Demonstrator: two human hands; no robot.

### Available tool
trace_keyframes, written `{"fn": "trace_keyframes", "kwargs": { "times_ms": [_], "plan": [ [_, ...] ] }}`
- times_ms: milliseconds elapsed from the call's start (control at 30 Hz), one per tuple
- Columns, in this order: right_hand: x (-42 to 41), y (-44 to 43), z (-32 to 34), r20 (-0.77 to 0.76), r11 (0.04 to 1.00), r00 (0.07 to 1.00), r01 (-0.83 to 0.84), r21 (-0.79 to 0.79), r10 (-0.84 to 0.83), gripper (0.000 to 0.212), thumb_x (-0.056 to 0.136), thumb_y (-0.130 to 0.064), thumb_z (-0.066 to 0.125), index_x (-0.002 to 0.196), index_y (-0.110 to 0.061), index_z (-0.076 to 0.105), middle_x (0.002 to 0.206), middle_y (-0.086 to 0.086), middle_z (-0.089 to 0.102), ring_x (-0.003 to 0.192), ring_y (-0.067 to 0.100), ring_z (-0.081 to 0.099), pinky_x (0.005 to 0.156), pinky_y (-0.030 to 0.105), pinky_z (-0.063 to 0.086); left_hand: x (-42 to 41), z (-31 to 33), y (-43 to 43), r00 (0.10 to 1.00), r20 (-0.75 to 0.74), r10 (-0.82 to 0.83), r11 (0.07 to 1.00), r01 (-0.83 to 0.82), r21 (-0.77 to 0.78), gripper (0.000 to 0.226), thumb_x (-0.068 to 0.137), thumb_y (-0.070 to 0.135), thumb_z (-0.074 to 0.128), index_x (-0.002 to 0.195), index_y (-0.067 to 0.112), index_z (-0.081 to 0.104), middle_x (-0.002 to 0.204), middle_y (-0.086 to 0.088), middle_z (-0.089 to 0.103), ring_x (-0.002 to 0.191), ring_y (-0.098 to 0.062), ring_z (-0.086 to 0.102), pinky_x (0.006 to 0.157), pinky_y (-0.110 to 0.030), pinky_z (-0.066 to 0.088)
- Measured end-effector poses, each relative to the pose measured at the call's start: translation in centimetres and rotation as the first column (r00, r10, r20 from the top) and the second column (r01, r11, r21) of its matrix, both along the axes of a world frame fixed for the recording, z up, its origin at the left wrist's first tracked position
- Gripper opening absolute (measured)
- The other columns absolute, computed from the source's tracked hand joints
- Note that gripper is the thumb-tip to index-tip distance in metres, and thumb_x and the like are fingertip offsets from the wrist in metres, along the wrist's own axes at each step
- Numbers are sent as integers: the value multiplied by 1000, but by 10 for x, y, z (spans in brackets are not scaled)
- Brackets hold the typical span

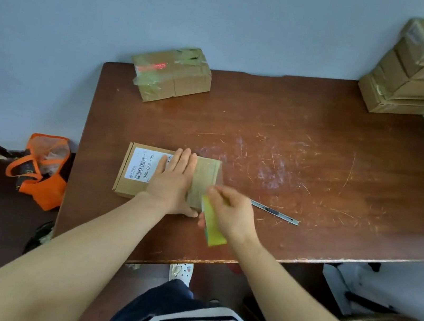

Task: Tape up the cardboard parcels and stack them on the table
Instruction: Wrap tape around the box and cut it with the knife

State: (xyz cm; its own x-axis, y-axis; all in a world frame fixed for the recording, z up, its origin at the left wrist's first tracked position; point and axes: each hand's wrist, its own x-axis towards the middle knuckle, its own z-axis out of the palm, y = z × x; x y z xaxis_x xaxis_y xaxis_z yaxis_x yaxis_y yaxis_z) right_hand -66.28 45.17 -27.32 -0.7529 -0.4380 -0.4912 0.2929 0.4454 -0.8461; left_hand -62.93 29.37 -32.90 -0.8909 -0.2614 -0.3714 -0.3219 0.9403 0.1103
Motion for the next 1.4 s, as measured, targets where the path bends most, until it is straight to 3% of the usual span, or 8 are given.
{"fn": "trace_keyframes", "kwargs": {
  "times_ms": [300, 467, 700, 800, 933, 1133, 1300, 1400],
  "plan": [
    [30, 13, -11, 325, 1000, 946, -6, -2, 6, 40, 99, -12, 41, 140, -12, 44, 62, 19, 65, 46, 28, 61, 51, 33, 56, -6, 9, 7, 997, 74, -4, 996, 11, -88, 144, 56, 72, 73, 149, 10, -18, 159, -7, -16, 146, -23, -16, 118, -46, -1],
    [27, 6, -14, 367, 998, 929, -60, 7, 53, 42, 100, -10, 38, 141, -10, 41, 62, 19, 64, 49, 30, 62, 54, 35, 57, -22, 29, -2, 964, 263, 32, 983, -78, 168, 121, 72, 42, 68, 148, 9, -19, 155, -10, -27, 143, -27, -25, 116, -51, -4],
    [29, 7, -14, 274, 996, 959, -85, 21, 76, 33, 96, -10, 45, 125, -13, 59, 81, 14, 65, 69, 28, 66, 73, 36, 58, -39, -3, 33, 986, -120, -113, 993, 116, 25, 75, 95, 62, 12, 151, 19, -13, 158, -2, -19, 145, -18, -19, 116, -39, -13],
    [29, 18, -16, 176, 990, 978, -124, 70, 110, 36, 91, -17, 55, 126, -26, 60, 120, 1, 61, 106, 15, 54, 90, 20, 39, -38, -20, 30, 984, -124, -131, 991, 126, -48, 88, 88, 72, 14, 151, 17, -13, 159, -2, -17, 145, -18, -17, 116, -39, -13],
    [44, 30, -20, 123, 999, 992, -2, -53, 8, 44, 89, -11, 57, 129, -30, 58, 100, -22, 57, 94, 2, 51, 85, 12, 39, -46, -23, 22, 959, -190, -209, 975, 190, -114, 87, 91, 68, 19, 151, 13, -12, 160, -4, -13, 146, -18, -13, 117, -39, -9],
    [38, 27, -28, 79, 991, 997, 28, -130, -17, 36, 98, -26, 48, 130, -42, 50, 126, -16, 57, 116, 5, 51, 96, 19, 42, -58, -21, 17, 935, -251, -249, 964, 216, -152, 69, 97, 45, 29, 153, 13, 4, 161, -4, 6, 148, -20, -1, 120, -40, -2],
    [-18, 54, -45, -434, 875, 897, 148, 462, 78, 41, 96, -4, 43, 135, -15, 50, 137, 4, 47, 128, 20, 38, 105, 29, 32, -55, -18, 17, 935, -256, -246, 966, 215, -144, 68, 97, 52, 18, 153, 13, 9, 160, -4, 8, 148, -19, 2, 120, -40, -2],
    [-49, 77, -60, -386, 686, 893, 131, 716, 232, 48, 97, -6, 45, 144, -13, 37, 145, 8, 36, 134, 26, 29, 107, 35, 32, -49, -14, 20, 914, -287, -287, 955, 248, -164, 70, 97, 53, 10, 149, 9, 27, 156, -8, 23, 146, -22, 18, 120, -39, 10]
  ]
}}
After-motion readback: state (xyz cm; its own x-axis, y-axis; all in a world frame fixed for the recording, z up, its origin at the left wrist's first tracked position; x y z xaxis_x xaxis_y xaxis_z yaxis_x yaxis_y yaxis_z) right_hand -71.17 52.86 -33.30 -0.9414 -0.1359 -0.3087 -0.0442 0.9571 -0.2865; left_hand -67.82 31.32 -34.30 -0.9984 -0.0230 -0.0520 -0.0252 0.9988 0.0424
